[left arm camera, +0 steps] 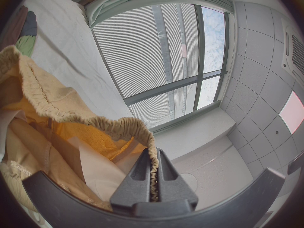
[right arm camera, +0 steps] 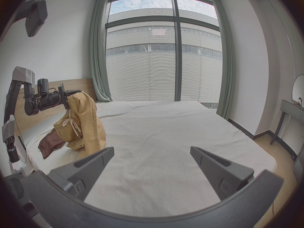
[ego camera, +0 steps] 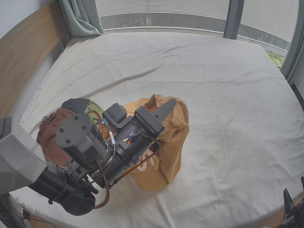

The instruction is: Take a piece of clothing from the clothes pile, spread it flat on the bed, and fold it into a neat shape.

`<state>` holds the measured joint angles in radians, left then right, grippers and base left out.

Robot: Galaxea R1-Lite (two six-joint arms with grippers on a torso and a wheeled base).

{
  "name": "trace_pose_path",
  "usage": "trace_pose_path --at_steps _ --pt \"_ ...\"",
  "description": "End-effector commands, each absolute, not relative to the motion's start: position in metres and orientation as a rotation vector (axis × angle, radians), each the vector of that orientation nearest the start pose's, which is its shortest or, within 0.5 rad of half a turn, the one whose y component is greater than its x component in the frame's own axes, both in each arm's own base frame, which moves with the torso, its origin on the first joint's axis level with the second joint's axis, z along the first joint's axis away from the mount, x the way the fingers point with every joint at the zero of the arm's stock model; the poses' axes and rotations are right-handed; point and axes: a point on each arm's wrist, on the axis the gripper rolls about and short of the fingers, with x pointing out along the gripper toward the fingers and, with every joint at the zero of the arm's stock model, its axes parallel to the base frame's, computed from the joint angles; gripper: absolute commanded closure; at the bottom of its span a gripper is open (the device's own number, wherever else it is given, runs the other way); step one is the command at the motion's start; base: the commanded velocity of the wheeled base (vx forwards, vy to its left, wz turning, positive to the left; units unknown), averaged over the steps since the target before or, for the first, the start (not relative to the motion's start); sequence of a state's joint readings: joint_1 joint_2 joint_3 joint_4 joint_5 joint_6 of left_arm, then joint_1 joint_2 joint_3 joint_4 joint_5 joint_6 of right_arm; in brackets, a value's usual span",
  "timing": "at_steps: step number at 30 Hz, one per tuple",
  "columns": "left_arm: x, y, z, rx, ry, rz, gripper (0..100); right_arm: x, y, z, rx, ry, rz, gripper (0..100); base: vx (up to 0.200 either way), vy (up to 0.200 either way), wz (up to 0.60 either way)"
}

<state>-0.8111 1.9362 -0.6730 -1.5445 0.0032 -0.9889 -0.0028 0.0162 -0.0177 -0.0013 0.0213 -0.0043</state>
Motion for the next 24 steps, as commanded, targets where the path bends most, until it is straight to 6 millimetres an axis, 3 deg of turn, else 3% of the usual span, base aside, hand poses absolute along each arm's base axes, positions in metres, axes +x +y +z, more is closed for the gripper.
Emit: trace_pose_path --at_steps 1,8,15,20,24 --pt "0.229 -0.263 0.151 -1.033 0.2 -0.907 100 -0.023 0.001 0.076 -0.005 0.001 0.018 0 0.0 0.0 0.0" --pt "0.227 -0.29 0.146 -1.037 0.22 -0.972 100 -0.023 0.001 0.076 -0.005 0.001 0.018 0 0.0 0.0 0.0" --pt "0.226 -0.319 0.127 -1.023 0.266 -1.021 100 -0.023 0.001 0.076 -0.005 0.001 0.018 0 0.0 0.0 0.0" --pt "0.215 -0.336 0.139 -1.041 0.258 -1.119 100 -0.023 0.001 0.076 -0.005 0.001 0.017 0 0.0 0.0 0.0" --pt "0.207 -0.349 0.161 -1.071 0.21 -1.198 100 -0.023 0.001 0.076 -0.005 0.001 0.018 0 0.0 0.0 0.0"
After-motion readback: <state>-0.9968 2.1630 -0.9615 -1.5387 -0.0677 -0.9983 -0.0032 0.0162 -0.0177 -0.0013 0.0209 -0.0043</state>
